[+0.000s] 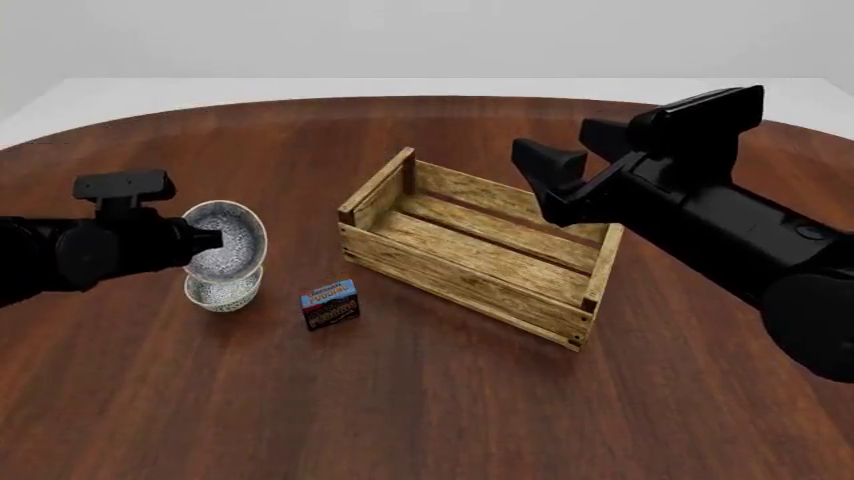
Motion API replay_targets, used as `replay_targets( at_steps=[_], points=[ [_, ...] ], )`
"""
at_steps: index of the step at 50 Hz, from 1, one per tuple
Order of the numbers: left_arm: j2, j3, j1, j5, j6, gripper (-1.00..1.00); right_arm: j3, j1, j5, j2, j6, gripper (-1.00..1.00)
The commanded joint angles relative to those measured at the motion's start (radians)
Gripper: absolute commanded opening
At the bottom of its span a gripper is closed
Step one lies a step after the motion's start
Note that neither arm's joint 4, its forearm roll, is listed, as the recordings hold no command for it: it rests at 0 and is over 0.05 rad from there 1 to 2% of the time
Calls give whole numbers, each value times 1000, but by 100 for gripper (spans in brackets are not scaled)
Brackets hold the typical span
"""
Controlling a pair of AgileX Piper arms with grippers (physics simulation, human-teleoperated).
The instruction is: Stack the right bowl on the left bowl and place them in the tray.
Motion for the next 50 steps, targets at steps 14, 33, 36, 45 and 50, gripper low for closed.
replay_targets(
  at_steps=[14,33,36,45,50],
  points=[
    [152,-2,50,-104,-18,-100,1,-1,-5,10,4,100],
    [242,-9,70,-159,-20,-100,-6,3,-17,46,1,100],
    [251,-8,69,-162,-20,-100,-7,3,-18,48,0,100],
    [256,-10,80,-162,-12,-100,-8,4,-21,57,-2,100],
    [248,-9,87,-164,-9,-100,-7,5,-22,58,-3,100]
  ],
)
